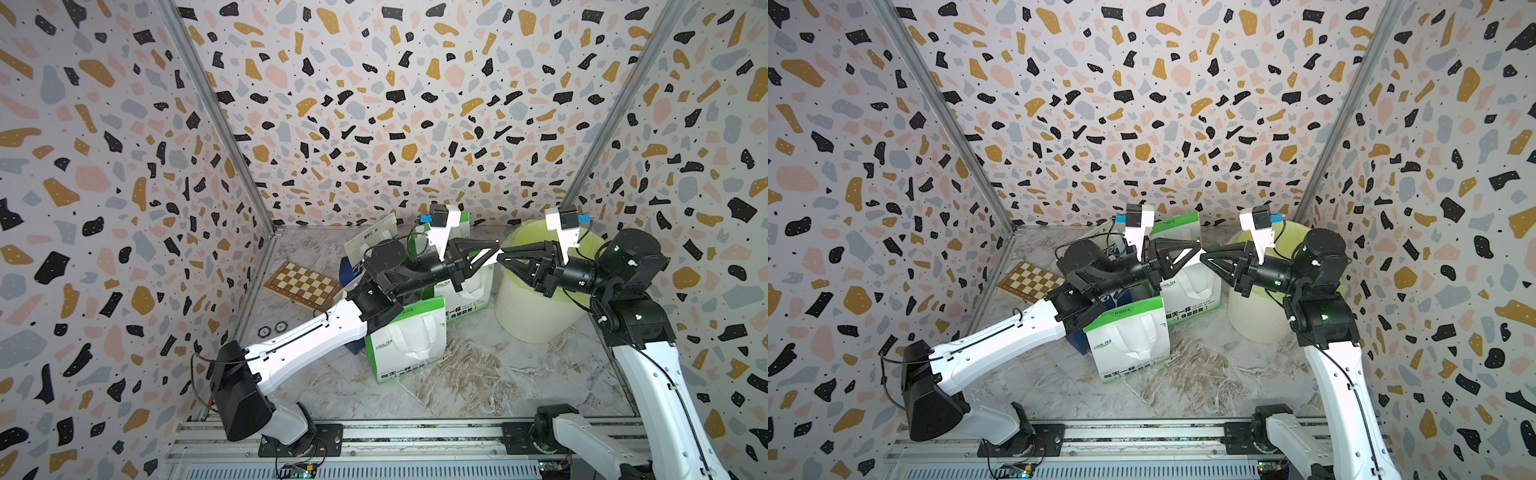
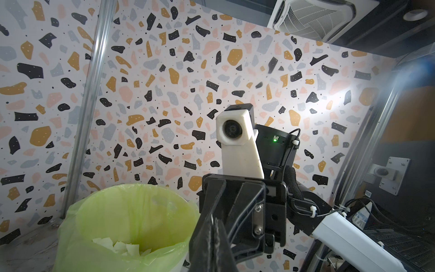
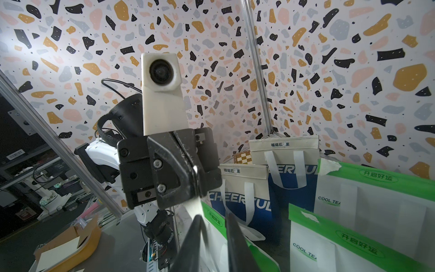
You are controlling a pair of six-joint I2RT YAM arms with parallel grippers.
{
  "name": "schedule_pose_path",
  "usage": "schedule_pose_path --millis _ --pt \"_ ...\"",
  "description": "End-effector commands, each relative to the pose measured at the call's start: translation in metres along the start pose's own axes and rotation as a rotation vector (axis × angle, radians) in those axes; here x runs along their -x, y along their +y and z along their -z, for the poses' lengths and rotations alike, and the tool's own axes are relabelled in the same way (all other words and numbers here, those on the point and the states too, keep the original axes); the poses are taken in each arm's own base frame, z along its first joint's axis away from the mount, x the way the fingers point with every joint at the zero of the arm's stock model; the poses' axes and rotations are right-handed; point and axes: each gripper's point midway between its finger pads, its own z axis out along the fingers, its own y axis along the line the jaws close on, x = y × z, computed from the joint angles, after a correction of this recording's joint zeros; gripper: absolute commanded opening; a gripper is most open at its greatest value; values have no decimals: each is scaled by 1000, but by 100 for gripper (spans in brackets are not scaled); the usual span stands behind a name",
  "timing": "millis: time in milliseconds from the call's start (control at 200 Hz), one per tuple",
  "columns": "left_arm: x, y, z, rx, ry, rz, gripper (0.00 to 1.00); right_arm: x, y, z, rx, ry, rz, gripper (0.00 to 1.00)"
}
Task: Shred takeout receipts and throw away
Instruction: Place the takeout receipt in the trash bin.
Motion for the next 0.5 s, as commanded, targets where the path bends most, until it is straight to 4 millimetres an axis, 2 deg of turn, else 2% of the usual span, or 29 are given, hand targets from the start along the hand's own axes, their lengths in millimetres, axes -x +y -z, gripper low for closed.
schedule_pose_path --millis 0,125,210,260,325,436,461,496 --pt "14 -18 0 -81 -45 -23 0 9 8 -1 2 -39 29 16" --pt "13 -19 0 -88 -41 -21 0 11 14 -4 22 -42 29 0" --pt "13 -19 0 -92 -38 -20 0 12 15 -4 15 -45 25 0" --pt "12 -20 0 -95 -36 -24 9 13 14 -4 5 -48 22 0" --pt "13 -21 1 -97 -34 -31 15 14 16 -2 -5 -55 28 0" --pt "12 -21 3 -86 -32 -43 18 14 21 1 -4 -57 44 0" --pt "12 -21 3 -84 -29 -47 23 15 21 1 -11 -60 48 0" --pt "12 -21 4 -79 -28 -56 34 15 20 2 -23 -64 49 0"
